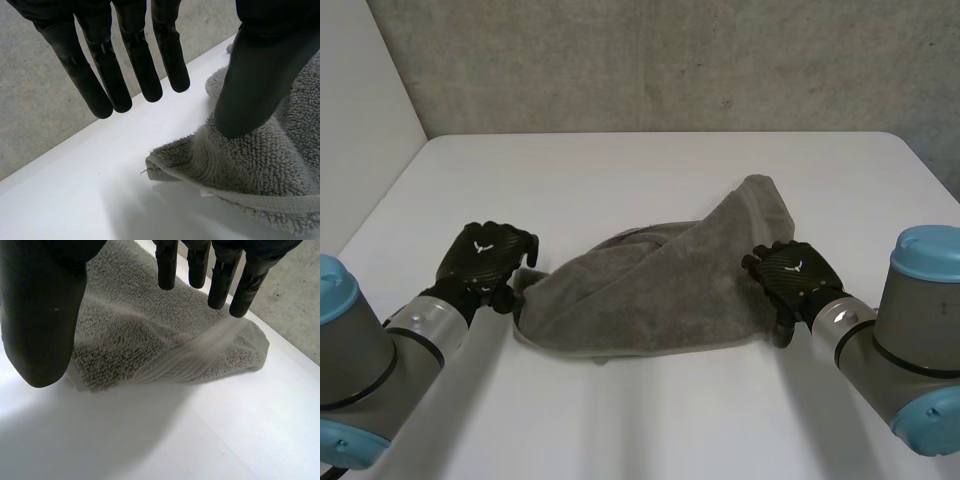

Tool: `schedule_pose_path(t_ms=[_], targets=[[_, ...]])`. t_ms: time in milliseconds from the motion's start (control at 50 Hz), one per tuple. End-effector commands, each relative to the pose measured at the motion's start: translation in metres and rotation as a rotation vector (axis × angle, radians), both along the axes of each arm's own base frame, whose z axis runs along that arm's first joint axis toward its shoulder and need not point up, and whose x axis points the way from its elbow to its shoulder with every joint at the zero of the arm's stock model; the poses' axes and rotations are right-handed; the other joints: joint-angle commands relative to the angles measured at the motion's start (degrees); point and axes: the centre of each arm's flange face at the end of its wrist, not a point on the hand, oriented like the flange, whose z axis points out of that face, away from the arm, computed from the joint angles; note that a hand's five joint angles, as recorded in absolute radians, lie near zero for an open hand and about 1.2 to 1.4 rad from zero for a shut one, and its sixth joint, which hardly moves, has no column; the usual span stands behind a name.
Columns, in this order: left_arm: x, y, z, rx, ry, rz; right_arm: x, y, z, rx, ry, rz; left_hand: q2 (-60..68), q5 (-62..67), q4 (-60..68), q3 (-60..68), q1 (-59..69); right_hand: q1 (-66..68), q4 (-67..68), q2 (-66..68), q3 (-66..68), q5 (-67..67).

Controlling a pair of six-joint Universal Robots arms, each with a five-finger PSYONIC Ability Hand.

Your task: Fold the towel.

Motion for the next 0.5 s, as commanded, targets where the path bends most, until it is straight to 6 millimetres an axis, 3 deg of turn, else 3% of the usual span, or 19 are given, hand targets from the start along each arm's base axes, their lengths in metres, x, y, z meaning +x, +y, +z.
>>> schedule_pose_path(t_ms=[20,220,500], targets=[[0.007,-0.002,0.005,0.007,-0.001,0.022,0.000,-0.001,-0.010,0.014,0.018,0.002,-8.0,-17.7,-8.2,-7.9,-8.1,1.7,0.8,1.3,1.5,1.6],[0.006,0.003,0.004,0.011,-0.006,-0.008,0.002,-0.009,-0.027,0.038,0.028,-0.001,-13.3,-23.1,-13.6,-13.3,-13.5,9.6,8.7,9.2,9.4,9.5],[0.006,0.007,0.001,0.000,-0.047,-0.017,0.005,-0.021,-0.021,-0.041,-0.006,-0.025,-14.5,-24.3,-14.8,-14.5,-14.7,18.2,17.3,17.8,18.0,18.1]])
